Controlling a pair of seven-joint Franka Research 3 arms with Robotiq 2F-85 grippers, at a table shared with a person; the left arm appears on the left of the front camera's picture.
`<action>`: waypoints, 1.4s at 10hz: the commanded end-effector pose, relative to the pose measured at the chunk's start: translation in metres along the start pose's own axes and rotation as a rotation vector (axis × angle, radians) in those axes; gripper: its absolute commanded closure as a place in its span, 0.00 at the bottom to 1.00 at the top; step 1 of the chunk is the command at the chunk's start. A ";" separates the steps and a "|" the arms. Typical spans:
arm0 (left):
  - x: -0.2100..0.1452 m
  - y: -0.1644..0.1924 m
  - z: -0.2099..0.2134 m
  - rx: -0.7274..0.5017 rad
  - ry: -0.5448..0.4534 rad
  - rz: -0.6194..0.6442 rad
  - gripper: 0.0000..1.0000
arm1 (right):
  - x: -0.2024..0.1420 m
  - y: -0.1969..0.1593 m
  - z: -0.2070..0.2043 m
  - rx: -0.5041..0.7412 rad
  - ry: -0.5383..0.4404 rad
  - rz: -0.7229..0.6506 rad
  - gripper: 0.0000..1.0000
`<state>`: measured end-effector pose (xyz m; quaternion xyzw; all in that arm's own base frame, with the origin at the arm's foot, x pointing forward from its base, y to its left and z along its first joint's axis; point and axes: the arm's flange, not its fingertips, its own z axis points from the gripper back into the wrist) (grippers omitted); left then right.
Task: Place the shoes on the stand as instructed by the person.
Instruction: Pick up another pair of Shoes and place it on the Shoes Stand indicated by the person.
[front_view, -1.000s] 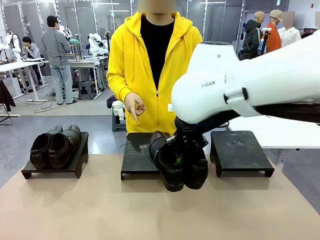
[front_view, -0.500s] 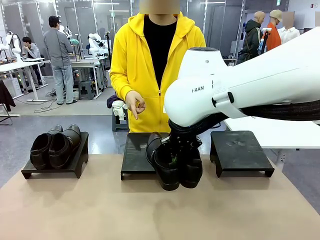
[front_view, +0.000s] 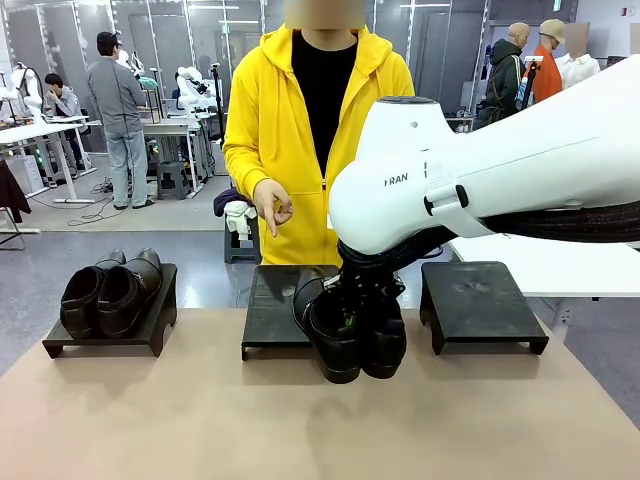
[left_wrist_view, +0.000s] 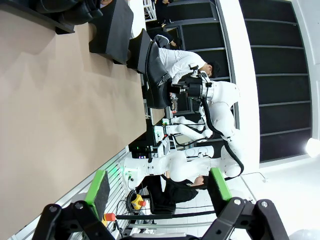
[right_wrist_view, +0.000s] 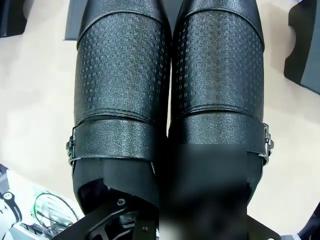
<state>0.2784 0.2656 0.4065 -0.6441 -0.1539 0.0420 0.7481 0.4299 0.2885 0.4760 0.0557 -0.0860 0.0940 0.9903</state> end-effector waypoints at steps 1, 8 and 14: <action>-0.004 -0.002 -0.001 0.001 0.006 -0.015 0.00 | 0.016 0.009 -0.003 -0.037 -0.062 -0.029 0.92; -0.004 -0.002 -0.001 0.001 0.006 -0.015 0.00 | 0.093 0.067 -0.017 -0.052 -0.131 -0.099 0.92; -0.004 -0.002 -0.001 0.001 0.006 -0.015 0.00 | 0.134 0.093 -0.054 -0.064 -0.267 -0.155 0.92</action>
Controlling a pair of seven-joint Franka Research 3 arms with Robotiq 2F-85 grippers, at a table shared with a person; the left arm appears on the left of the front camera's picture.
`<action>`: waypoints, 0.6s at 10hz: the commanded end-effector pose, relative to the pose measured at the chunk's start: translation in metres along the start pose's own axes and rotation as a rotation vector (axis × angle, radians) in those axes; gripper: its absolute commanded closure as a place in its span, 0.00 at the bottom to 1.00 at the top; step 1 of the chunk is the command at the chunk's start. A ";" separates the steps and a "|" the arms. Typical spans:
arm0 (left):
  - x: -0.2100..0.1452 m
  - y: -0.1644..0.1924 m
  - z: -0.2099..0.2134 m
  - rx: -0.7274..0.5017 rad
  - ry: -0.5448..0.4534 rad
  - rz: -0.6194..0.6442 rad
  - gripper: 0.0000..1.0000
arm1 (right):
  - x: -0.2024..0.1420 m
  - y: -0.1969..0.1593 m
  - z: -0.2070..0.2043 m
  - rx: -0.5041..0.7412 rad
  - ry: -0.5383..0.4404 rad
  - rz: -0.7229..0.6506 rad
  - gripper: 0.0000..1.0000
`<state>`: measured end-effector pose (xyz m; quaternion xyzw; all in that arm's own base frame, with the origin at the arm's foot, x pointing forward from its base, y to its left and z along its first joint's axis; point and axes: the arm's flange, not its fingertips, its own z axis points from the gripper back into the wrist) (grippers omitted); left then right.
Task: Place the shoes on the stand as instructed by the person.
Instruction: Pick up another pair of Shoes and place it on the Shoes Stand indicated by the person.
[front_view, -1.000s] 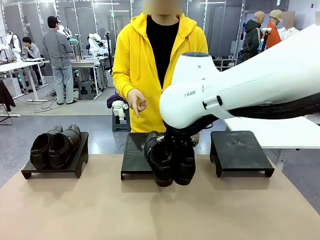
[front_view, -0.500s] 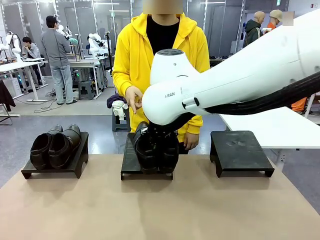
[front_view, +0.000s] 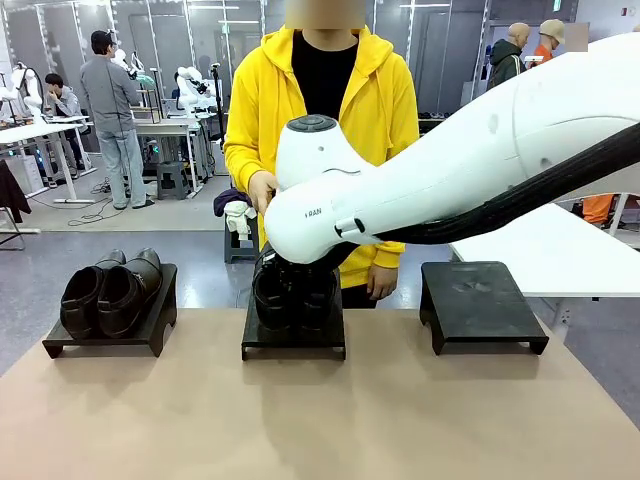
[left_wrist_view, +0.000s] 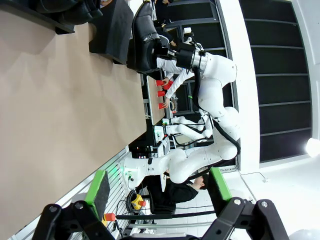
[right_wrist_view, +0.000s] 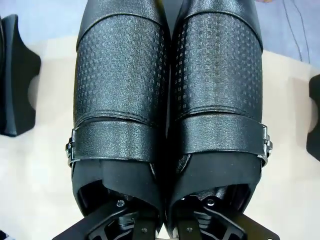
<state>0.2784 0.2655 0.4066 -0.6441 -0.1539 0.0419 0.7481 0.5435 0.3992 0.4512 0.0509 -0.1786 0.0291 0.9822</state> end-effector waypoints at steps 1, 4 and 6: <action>-0.004 -0.002 -0.001 0.001 0.006 -0.014 0.00 | 0.012 0.013 -0.004 -0.022 -0.093 -0.050 0.92; -0.004 -0.002 -0.001 0.001 0.006 -0.014 0.00 | 0.020 0.017 -0.020 -0.039 -0.141 -0.076 0.92; -0.004 -0.002 -0.001 0.001 0.006 -0.014 0.00 | 0.020 0.015 -0.032 -0.047 -0.165 -0.092 0.92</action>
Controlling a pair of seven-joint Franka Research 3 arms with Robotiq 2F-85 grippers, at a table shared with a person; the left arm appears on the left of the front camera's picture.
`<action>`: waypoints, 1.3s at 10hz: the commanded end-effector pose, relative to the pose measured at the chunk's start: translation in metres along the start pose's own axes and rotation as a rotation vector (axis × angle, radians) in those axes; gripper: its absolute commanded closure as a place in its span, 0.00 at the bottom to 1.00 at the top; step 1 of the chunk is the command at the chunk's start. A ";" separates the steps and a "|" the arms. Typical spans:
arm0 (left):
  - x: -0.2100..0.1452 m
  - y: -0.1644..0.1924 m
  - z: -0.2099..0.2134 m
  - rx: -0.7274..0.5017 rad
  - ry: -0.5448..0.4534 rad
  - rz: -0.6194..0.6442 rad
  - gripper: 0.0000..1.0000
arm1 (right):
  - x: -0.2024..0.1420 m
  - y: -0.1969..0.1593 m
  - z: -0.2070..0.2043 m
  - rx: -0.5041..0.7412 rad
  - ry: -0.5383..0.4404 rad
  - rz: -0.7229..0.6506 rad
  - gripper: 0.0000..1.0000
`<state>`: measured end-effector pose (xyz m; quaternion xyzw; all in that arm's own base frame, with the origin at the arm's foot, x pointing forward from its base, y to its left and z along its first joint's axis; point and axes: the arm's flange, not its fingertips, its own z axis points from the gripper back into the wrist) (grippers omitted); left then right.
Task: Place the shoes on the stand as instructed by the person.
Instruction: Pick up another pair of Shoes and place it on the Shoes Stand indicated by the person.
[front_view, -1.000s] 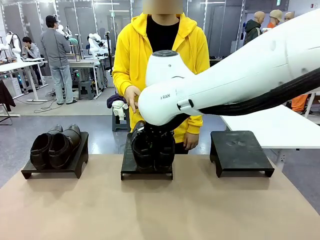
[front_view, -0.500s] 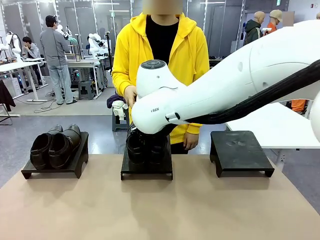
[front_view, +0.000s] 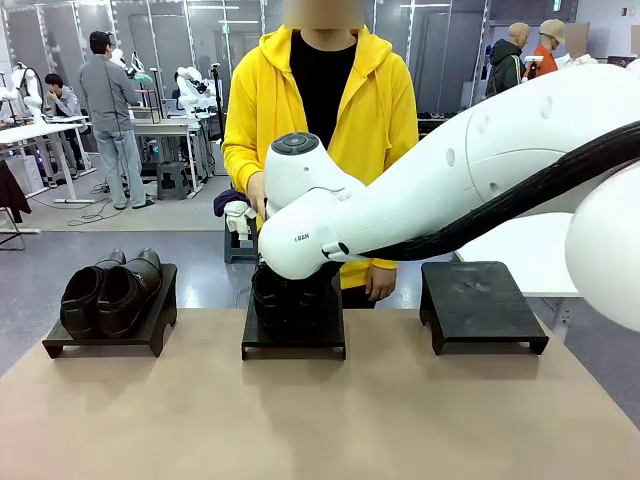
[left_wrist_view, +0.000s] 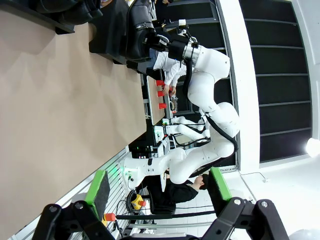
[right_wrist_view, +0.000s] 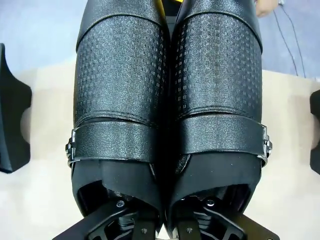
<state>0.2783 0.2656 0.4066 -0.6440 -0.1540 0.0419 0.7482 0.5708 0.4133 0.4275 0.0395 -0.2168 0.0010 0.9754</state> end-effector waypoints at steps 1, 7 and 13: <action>-0.004 -0.002 -0.001 0.001 0.006 -0.014 0.00 | 0.002 0.005 -0.005 -0.017 -0.102 -0.053 0.92; -0.004 -0.002 -0.001 0.001 0.006 -0.014 0.00 | -0.004 0.005 -0.026 -0.041 -0.094 -0.058 0.92; -0.004 -0.002 -0.001 0.001 0.006 -0.014 0.00 | -0.011 0.004 -0.021 -0.050 -0.097 -0.058 0.03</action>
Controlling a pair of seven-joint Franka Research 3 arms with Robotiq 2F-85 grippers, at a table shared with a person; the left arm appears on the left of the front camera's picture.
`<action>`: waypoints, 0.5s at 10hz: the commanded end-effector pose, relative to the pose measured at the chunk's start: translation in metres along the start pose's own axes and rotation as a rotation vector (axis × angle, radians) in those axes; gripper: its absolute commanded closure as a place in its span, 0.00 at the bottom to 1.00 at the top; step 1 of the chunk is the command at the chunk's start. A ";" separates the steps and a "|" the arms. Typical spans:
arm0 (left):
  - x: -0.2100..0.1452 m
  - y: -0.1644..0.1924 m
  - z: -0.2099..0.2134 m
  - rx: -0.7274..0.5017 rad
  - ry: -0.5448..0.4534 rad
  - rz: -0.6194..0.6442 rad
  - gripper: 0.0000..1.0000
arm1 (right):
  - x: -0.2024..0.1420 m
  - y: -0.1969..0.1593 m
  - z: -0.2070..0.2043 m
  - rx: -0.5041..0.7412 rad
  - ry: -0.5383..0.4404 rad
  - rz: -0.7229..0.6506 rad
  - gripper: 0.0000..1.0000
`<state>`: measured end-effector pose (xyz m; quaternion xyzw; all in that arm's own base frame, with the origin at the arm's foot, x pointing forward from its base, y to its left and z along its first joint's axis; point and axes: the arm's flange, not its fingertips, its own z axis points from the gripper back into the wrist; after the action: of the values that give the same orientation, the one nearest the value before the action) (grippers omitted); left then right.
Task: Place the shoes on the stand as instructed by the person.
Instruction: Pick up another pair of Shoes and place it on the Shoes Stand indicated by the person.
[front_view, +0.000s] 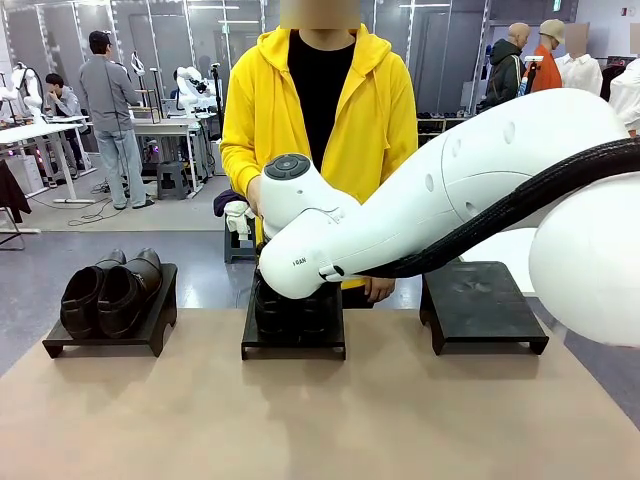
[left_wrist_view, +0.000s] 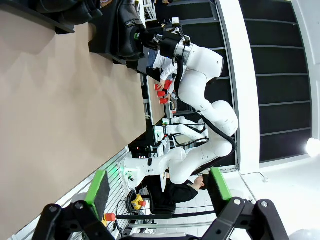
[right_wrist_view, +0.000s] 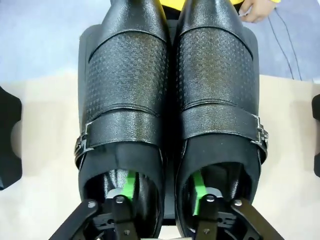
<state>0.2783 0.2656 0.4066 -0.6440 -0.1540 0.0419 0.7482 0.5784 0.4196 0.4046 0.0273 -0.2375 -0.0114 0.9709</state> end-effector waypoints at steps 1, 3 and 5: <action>-0.004 -0.002 -0.001 0.001 0.006 -0.014 0.00 | -0.008 -0.002 0.009 -0.022 -0.045 -0.041 0.00; -0.004 -0.002 -0.001 0.001 0.006 -0.014 0.00 | -0.009 -0.007 0.020 -0.018 -0.031 -0.042 0.00; -0.004 -0.002 -0.001 0.001 0.006 -0.014 0.00 | -0.005 -0.022 0.037 -0.029 -0.026 -0.044 0.00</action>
<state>0.2783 0.2655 0.4066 -0.6440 -0.1540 0.0419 0.7482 0.5717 0.4107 0.4315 0.0266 -0.2452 -0.0174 0.9689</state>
